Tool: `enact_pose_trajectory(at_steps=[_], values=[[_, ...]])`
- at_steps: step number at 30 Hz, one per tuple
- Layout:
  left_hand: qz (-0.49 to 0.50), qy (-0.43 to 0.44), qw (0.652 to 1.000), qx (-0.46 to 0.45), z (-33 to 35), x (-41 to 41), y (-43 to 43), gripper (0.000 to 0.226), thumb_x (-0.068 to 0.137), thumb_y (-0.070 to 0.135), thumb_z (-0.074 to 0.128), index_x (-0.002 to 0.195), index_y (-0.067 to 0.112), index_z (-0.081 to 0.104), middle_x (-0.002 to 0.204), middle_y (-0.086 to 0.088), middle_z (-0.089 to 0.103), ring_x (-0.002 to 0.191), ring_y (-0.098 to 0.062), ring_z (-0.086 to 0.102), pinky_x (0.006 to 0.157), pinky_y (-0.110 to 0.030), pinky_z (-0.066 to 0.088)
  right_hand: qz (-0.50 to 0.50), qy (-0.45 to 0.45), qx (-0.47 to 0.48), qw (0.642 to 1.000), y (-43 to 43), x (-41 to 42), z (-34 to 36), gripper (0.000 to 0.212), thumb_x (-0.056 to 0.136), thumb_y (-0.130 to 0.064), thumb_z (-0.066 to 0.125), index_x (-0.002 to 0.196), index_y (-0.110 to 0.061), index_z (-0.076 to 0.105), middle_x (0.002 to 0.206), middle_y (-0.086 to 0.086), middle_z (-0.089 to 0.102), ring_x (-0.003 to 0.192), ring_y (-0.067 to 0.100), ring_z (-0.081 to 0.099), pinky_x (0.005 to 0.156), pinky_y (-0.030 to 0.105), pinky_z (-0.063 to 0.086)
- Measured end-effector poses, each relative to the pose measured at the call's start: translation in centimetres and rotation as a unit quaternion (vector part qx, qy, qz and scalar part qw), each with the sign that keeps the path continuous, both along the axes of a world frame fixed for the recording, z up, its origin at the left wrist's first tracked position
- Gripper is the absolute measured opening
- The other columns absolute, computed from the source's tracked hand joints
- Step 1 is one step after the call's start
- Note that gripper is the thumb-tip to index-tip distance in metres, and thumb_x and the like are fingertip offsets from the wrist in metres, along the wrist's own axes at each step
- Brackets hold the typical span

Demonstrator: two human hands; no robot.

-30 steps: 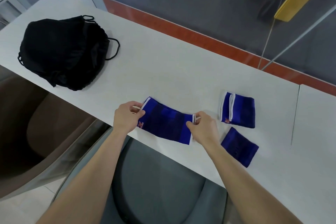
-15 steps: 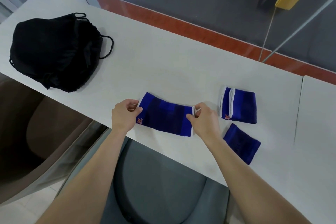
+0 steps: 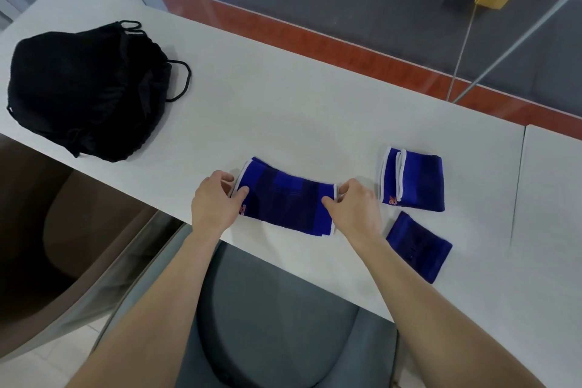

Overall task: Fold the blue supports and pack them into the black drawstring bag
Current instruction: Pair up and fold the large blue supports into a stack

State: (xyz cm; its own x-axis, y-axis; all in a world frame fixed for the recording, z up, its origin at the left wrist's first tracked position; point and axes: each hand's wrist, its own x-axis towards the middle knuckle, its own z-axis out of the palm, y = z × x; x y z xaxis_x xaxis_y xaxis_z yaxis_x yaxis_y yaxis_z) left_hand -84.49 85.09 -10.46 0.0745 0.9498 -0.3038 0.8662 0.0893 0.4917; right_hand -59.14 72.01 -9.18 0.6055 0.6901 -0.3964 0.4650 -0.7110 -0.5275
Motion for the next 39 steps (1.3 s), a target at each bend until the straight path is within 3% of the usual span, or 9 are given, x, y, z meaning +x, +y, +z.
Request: enact_pose_trajectory(at_steps=[5, 12, 21, 26, 30, 33, 35, 37, 39], values=[[-0.031, 0.051, 0.998, -0.014, 0.3, 0.3, -0.1, 0.038, 0.088, 0.042, 0.087, 0.11, 0.017, 0.068, 0.112, -0.002, 0.062, 0.093, -0.025, 0.066, 0.076, -0.037, 0.05, -0.012, 0.018, 0.009, 1.0, -0.2, -0.4, 0.4, 0.016, 0.099, -0.029, 0.071, 0.102, -0.018, 0.06, 0.084, -0.003, 0.069, 0.076, 0.017, 0.068, 0.057, 0.029, 0.052], [-0.033, -0.006, 0.998, 0.05, 0.7, 1.0, 0.0, 0.018, 0.098, 0.031, 0.077, 0.105, 0.018, 0.067, 0.113, 0.003, 0.063, 0.099, -0.021, 0.063, 0.085, -0.039, 0.054, -0.007, 0.027, 0.026, 0.999, -0.2, -0.7, 1.0, 0.008, 0.103, -0.024, 0.064, 0.101, -0.017, 0.061, 0.083, -0.001, 0.07, 0.072, 0.017, 0.067, 0.059, 0.034, 0.055], [-0.02, 0.061, 0.998, 0.006, 0.1, 1.6, 0.6, 0.021, 0.104, 0.03, 0.07, 0.103, 0.018, 0.053, 0.098, -0.004, 0.065, 0.088, -0.029, 0.066, 0.075, -0.043, 0.054, -0.017, 0.033, -0.022, 0.999, -0.6, -1.0, 0.5, 0.028, 0.097, -0.034, 0.077, 0.103, -0.013, 0.06, 0.089, 0.002, 0.071, 0.08, 0.02, 0.068, 0.058, 0.032, 0.051], [0.002, 0.013, 0.999, -0.035, 0.4, 1.9, -0.3, 0.017, 0.11, 0.026, 0.058, 0.119, 0.017, 0.046, 0.1, -0.003, 0.066, 0.093, -0.033, 0.069, 0.084, -0.049, 0.058, -0.035, 0.108, -0.053, 0.992, -0.3, -1.0, 0.7, 0.028, 0.094, -0.029, 0.08, 0.094, -0.006, 0.063, 0.084, 0.01, 0.075, 0.077, 0.027, 0.074, 0.065, 0.041, 0.059], [0.032, -0.086, 0.993, -0.072, 1.7, 1.6, -1.0, 0.032, 0.099, 0.03, 0.077, 0.118, 0.02, 0.053, 0.104, 0.006, 0.062, 0.092, -0.024, 0.069, 0.08, -0.041, 0.057, -0.031, 0.101, -0.041, 0.994, -1.0, -1.4, 0.5, 0.029, 0.097, -0.019, 0.071, 0.077, -0.013, 0.051, 0.068, 0.002, 0.058, 0.062, 0.02, 0.056, 0.053, 0.031, 0.044], [0.021, -0.083, 0.991, -0.1, 2.0, 1.1, -2.0, 0.033, 0.092, 0.023, 0.085, 0.114, 0.02, 0.06, 0.109, 0.002, 0.066, 0.093, -0.023, 0.067, 0.074, -0.032, 0.052, -0.041, 0.113, -0.035, 0.992, -1.6, -1.6, 0.6, 0.015, 0.095, -0.017, 0.072, 0.097, -0.009, 0.059, 0.081, 0.006, 0.064, 0.077, 0.027, 0.065, 0.061, 0.037, 0.053], [0.043, -0.091, 0.99, -0.096, 2.3, 0.7, -2.9, 0.024, 0.095, 0.023, 0.082, 0.11, 0.018, 0.063, 0.111, -0.004, 0.071, 0.09, -0.025, 0.069, 0.072, -0.032, 0.052, -0.062, 0.164, -0.05, 0.983, -2.2, -1.2, 1.0, 0.027, 0.09, -0.013, 0.078, 0.111, -0.005, 0.061, 0.096, 0.015, 0.07, 0.092, 0.033, 0.071, 0.076, 0.045, 0.06], [0.044, -0.116, 0.987, -0.099, 2.9, 0.7, -4.0, 0.018, 0.098, 0.026, 0.078, 0.107, 0.019, 0.063, 0.109, -0.005, 0.073, 0.083, -0.023, 0.07, 0.07, -0.034, 0.053, -0.062, 0.225, -0.077, 0.969, -2.9, -0.6, 1.5, 0.035, 0.086, -0.016, 0.085, 0.111, 0.001, 0.066, 0.104, 0.022, 0.073, 0.099, 0.037, 0.074, 0.084, 0.05, 0.062], [0.013, -0.13, 0.986, -0.108, 3.5, 0.9, -5.2, 0.016, 0.102, 0.029, 0.074, 0.107, 0.022, 0.06, 0.111, -0.001, 0.071, 0.09, -0.022, 0.071, 0.073, -0.037, 0.057, -0.042, 0.257, -0.09, 0.961, -3.9, -0.1, 1.9, 0.03, 0.086, -0.018, 0.086, 0.095, 0.002, 0.067, 0.09, 0.021, 0.072, 0.084, 0.033, 0.072, 0.076, 0.049, 0.06]])
